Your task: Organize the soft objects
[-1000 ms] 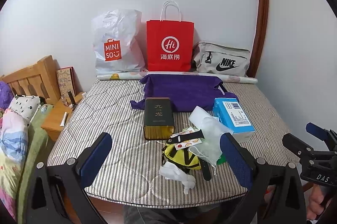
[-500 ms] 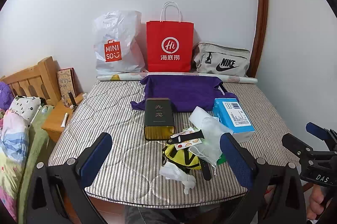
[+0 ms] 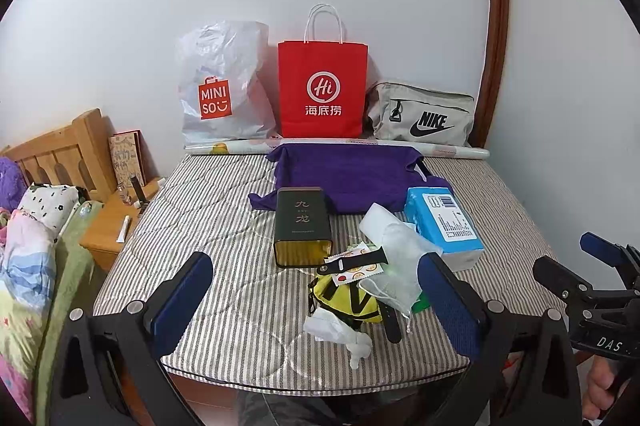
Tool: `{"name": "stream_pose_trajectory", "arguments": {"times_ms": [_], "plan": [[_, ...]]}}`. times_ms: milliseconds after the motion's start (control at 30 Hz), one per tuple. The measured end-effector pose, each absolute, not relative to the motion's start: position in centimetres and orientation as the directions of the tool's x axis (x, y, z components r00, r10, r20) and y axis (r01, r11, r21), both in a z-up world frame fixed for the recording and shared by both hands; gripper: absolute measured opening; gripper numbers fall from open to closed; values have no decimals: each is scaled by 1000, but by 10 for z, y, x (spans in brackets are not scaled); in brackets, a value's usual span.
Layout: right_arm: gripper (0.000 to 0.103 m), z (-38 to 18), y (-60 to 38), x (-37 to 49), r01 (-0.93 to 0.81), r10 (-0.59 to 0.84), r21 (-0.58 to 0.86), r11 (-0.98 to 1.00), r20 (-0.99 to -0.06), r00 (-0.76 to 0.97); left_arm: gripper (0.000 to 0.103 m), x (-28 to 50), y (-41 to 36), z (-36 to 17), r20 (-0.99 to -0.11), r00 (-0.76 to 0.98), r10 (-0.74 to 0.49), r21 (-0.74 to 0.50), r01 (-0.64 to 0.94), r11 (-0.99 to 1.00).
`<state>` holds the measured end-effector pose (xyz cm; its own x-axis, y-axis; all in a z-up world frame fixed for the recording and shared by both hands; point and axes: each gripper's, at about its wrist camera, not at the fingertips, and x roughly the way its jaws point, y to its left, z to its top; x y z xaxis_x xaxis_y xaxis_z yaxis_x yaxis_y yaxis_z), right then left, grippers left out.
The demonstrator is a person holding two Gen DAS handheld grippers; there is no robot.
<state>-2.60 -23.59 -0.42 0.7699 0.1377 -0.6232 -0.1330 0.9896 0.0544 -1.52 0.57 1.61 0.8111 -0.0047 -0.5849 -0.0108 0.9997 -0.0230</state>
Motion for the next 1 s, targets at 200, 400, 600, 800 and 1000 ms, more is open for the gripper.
{"name": "stream_pose_trajectory", "arguments": {"times_ms": [200,400,600,800,1000], "plan": [[103,-4,-236,-26,-133,138,55,990,-622,770,103,-16,5,16,-584,812,-4,-22,-11,1000],[103,-4,-234,-27,-138,139,50,989,-621,771,103,-16,4,15,-584,812,-4,-21,-11,1000],[103,-3,-232,-28,-141,140,48,989,-618,773,103,-15,4,15,-586,810,-4,-22,-11,1000],[103,-4,-232,-30,-142,140,47,989,-614,777,103,-16,4,16,-589,808,-3,-21,-12,1000],[103,-8,-231,-25,-150,139,35,988,-621,772,103,-6,6,7,-612,791,-6,-26,-12,1000]]}}
